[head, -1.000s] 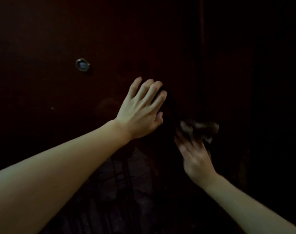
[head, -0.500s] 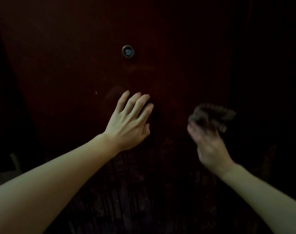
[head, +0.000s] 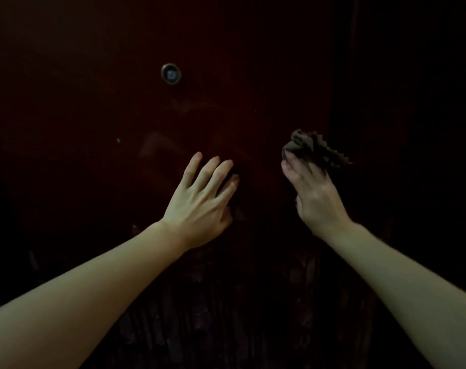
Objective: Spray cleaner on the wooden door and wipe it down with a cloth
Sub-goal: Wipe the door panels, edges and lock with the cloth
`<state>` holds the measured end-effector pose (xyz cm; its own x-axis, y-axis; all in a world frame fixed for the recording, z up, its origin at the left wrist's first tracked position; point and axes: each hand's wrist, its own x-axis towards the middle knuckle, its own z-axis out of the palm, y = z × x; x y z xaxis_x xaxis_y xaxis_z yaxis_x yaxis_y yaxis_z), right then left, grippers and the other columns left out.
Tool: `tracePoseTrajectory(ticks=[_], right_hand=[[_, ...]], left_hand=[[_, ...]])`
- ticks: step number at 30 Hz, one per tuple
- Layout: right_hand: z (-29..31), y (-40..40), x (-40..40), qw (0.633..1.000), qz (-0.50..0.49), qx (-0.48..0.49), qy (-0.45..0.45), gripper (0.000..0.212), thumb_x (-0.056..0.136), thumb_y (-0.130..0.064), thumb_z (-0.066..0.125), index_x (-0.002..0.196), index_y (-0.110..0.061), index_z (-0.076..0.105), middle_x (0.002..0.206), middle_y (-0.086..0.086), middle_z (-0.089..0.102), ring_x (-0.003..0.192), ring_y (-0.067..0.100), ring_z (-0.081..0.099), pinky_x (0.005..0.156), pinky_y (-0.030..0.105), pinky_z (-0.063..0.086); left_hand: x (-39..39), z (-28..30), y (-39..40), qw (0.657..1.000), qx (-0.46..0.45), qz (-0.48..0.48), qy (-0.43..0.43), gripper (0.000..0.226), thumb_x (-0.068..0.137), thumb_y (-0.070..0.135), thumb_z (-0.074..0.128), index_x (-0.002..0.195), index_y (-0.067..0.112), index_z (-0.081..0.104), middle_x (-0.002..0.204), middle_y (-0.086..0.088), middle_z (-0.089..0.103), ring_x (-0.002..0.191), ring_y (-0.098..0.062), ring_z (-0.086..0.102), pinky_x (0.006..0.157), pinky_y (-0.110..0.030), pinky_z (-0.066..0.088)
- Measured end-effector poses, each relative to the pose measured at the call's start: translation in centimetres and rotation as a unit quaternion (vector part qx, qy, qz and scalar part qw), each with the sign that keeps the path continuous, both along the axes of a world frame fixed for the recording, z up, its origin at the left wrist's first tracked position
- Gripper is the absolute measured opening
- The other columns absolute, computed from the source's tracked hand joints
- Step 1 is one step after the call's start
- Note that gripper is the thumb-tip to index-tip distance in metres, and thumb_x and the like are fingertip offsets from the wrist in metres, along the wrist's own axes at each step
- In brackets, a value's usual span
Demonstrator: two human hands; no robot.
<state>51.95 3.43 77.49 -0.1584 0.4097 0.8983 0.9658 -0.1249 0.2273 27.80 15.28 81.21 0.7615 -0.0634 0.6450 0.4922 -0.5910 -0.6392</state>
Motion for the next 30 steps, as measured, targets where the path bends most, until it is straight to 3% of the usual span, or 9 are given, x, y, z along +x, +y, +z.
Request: tracePoseTrajectory(ticks=[3, 5, 8, 11, 14, 17, 22, 26, 30], right_hand=[[-7.0, -1.8, 2.2, 1.000, -0.004, -0.019, -0.001, 0.054, 0.089, 0.006, 0.036, 0.142, -0.007, 0.040, 0.149, 0.010, 0.041, 0.133, 0.035, 0.043, 0.110, 0.049, 0.037], [-11.0, -4.0, 4.1, 0.998, 0.004, -0.064, -0.010, 0.045, 0.097, 0.002, 0.028, 0.139, -0.009, 0.043, 0.140, 0.011, 0.054, 0.122, 0.033, 0.050, 0.097, 0.050, 0.048], [-11.2, -6.5, 6.7, 0.989, 0.013, -0.130, -0.070, 0.046, 0.099, -0.001, 0.017, 0.132, -0.007, 0.049, 0.122, 0.013, 0.066, 0.113, 0.032, 0.058, 0.089, 0.048, 0.054], [-7.2, -7.0, 9.3, 0.992, 0.017, -0.091, -0.090, 0.050, 0.102, -0.004, 0.016, 0.131, -0.002, 0.057, 0.119, 0.016, 0.067, 0.107, 0.038, 0.063, 0.093, 0.049, 0.049], [-5.1, -6.9, 12.3, 0.995, 0.031, -0.047, -0.078, 0.042, 0.102, -0.002, 0.027, 0.134, -0.001, 0.056, 0.139, 0.015, 0.055, 0.131, 0.040, 0.047, 0.110, 0.053, 0.035], [-8.6, -7.5, 14.9, 0.997, 0.045, -0.021, -0.060, 0.041, 0.099, 0.002, 0.033, 0.135, 0.000, 0.054, 0.141, 0.015, 0.051, 0.137, 0.039, 0.038, 0.114, 0.056, 0.028], [-18.3, -10.0, 17.5, 0.989, 0.042, -0.113, -0.085, 0.043, 0.098, -0.003, 0.030, 0.139, -0.008, 0.043, 0.126, 0.016, 0.064, 0.115, 0.041, 0.059, 0.102, 0.053, 0.038], [-14.8, -10.4, 18.5, 0.983, 0.052, -0.118, -0.130, 0.044, 0.099, -0.008, 0.018, 0.134, -0.010, 0.045, 0.113, 0.013, 0.069, 0.105, 0.036, 0.061, 0.091, 0.047, 0.049], [-8.1, -8.8, 19.6, 0.993, 0.075, -0.007, -0.094, 0.044, 0.097, 0.003, 0.032, 0.135, -0.003, 0.055, 0.134, 0.017, 0.058, 0.129, 0.039, 0.045, 0.109, 0.054, 0.034]], left_hand=[[2.4, -0.4, -1.1, 1.000, 0.006, 0.004, 0.009, 0.061, 0.081, 0.042, 0.056, 0.131, 0.008, 0.052, 0.141, -0.018, 0.042, 0.132, -0.035, 0.035, 0.115, -0.057, 0.017], [4.2, -0.8, -2.1, 1.000, 0.008, 0.005, 0.010, 0.060, 0.081, 0.040, 0.057, 0.131, 0.008, 0.052, 0.140, -0.018, 0.043, 0.131, -0.035, 0.035, 0.115, -0.056, 0.016], [7.2, -1.4, -3.8, 1.000, 0.004, 0.004, 0.017, 0.061, 0.081, 0.039, 0.057, 0.133, 0.008, 0.049, 0.141, -0.018, 0.040, 0.132, -0.035, 0.033, 0.116, -0.056, 0.015], [10.3, -1.9, -5.5, 1.000, 0.004, 0.011, 0.024, 0.065, 0.080, 0.041, 0.058, 0.135, 0.008, 0.047, 0.142, -0.018, 0.038, 0.133, -0.035, 0.031, 0.116, -0.056, 0.012], [13.1, -2.6, -6.9, 0.999, 0.008, 0.022, 0.028, 0.075, 0.077, 0.046, 0.061, 0.138, 0.008, 0.043, 0.142, -0.019, 0.035, 0.133, -0.036, 0.028, 0.116, -0.056, 0.009], [15.1, -4.0, -7.9, 0.999, 0.006, 0.019, 0.026, 0.074, 0.076, 0.047, 0.063, 0.137, 0.008, 0.043, 0.142, -0.018, 0.034, 0.133, -0.035, 0.029, 0.116, -0.057, 0.011], [17.1, -7.3, -8.8, 0.999, 0.003, 0.016, 0.035, 0.073, 0.076, 0.047, 0.061, 0.135, 0.008, 0.043, 0.141, -0.017, 0.033, 0.135, -0.037, 0.028, 0.115, -0.058, 0.014], [17.4, -8.6, -8.9, 0.999, 0.009, 0.023, 0.038, 0.074, 0.075, 0.047, 0.063, 0.134, 0.006, 0.044, 0.141, -0.018, 0.034, 0.136, -0.038, 0.027, 0.114, -0.059, 0.015], [17.3, -9.0, -8.7, 0.999, 0.000, 0.032, 0.023, 0.073, 0.081, 0.051, 0.054, 0.135, 0.005, 0.040, 0.141, -0.018, 0.032, 0.137, -0.038, 0.027, 0.115, -0.059, 0.014]])
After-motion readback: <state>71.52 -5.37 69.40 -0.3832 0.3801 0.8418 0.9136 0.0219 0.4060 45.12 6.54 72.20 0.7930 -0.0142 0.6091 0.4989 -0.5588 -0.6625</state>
